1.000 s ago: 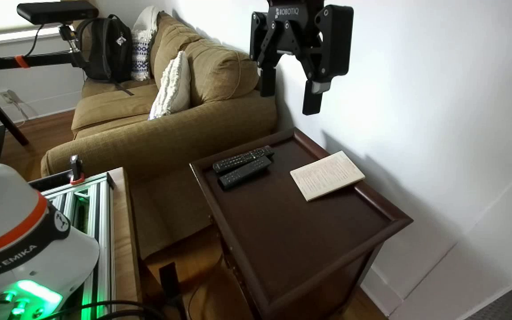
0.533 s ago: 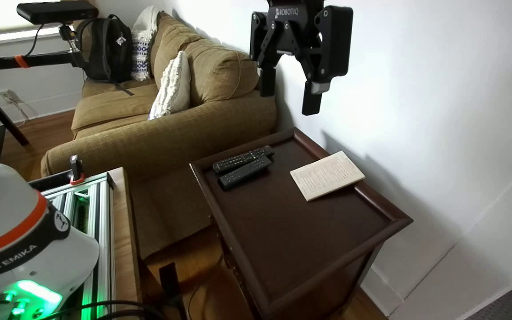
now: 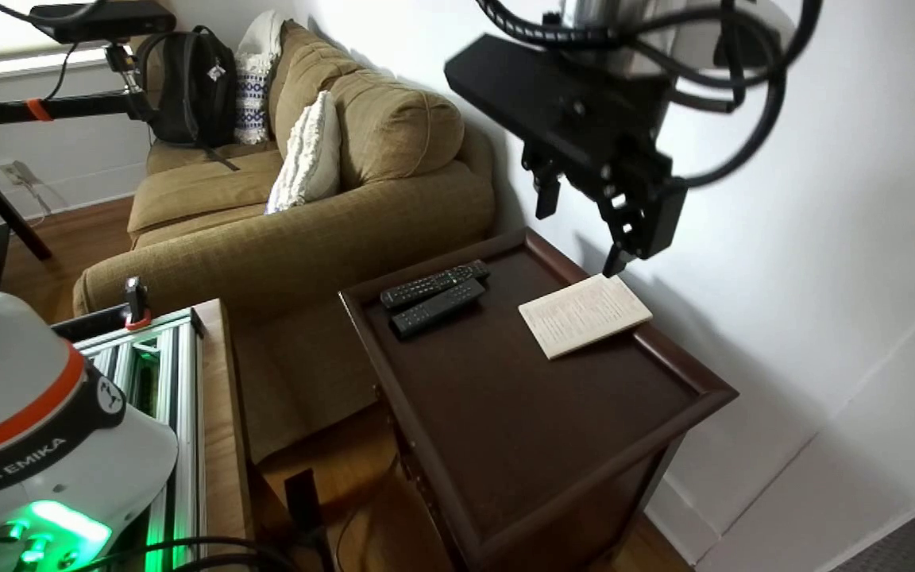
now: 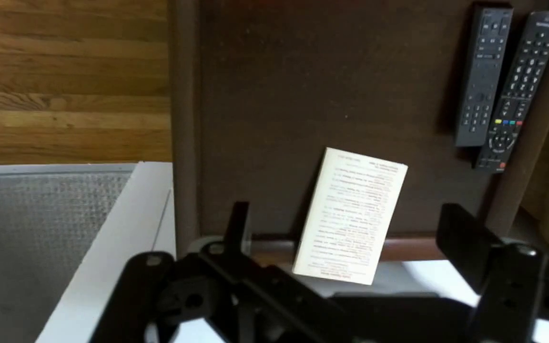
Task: Turn the white book over
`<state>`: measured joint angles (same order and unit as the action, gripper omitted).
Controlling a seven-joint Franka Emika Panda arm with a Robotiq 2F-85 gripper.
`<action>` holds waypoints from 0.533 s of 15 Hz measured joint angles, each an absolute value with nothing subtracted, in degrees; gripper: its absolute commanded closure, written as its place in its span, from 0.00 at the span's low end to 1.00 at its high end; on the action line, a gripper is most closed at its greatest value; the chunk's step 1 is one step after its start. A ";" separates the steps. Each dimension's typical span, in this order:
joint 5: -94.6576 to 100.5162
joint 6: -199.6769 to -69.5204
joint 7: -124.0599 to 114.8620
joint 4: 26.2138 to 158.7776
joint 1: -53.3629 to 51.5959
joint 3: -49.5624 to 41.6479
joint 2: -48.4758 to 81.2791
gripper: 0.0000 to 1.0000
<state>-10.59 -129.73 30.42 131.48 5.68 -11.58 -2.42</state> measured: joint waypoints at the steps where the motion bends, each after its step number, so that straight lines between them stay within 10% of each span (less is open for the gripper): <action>1: -15.01 -130.97 34.04 130.79 5.66 -11.75 -0.01 0.00; 8: -37.55 -123.80 46.22 119.25 8.59 -7.42 15.17 0.00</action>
<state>-37.55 -123.80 46.22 119.25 8.59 -7.42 15.17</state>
